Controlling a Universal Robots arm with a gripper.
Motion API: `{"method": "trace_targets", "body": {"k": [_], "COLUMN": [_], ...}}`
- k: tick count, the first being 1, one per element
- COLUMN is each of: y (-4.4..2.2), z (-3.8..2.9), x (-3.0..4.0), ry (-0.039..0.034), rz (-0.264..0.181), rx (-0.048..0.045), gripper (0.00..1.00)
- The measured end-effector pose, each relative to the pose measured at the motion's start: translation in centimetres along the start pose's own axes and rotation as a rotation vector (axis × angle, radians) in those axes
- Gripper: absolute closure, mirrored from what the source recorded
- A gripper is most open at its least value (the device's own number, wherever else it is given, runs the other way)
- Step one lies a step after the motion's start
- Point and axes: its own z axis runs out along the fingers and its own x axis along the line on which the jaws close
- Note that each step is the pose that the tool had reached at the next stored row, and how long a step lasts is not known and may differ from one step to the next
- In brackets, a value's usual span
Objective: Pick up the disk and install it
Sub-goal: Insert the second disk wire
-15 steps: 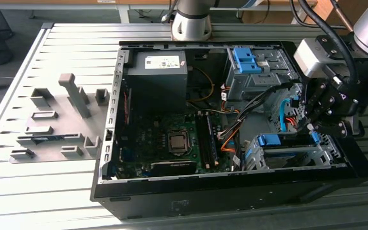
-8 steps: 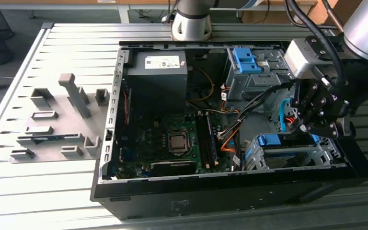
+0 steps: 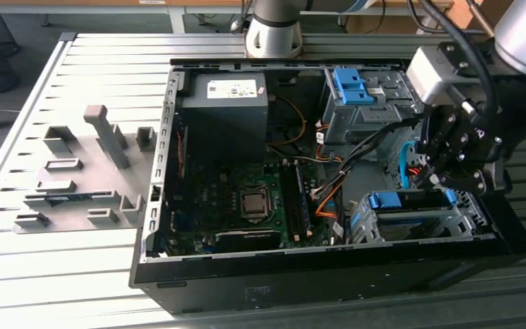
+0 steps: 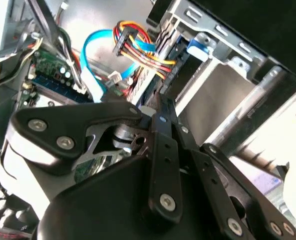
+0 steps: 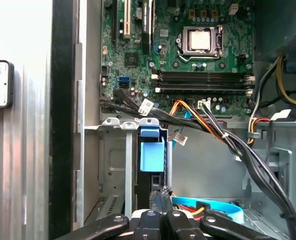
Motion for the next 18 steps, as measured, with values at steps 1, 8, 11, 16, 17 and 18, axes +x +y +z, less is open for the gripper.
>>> {"method": "trace_targets", "body": {"k": [1, 8, 11, 16, 17, 18], "y": [0.01, 0.9, 1.2, 1.23, 1.23, 1.23], "z": [-0.49, -1.58, -2.03, -2.97, -3.01, -3.03], "x": [-0.01, -0.04, -0.11, -0.78, -0.98, -1.23], "ry": [0.0, -0.0004, -0.0004, 0.0019, 0.0031, 0.005], "rz": [0.0, 0.001, 0.002, 0.002, 0.002, 0.002], "rx": [0.0, 0.0027, 0.0049, 0.0051, 0.005, 0.0051], "gripper": [0.89, 0.89, 0.89, 0.89, 0.89, 0.89]}}
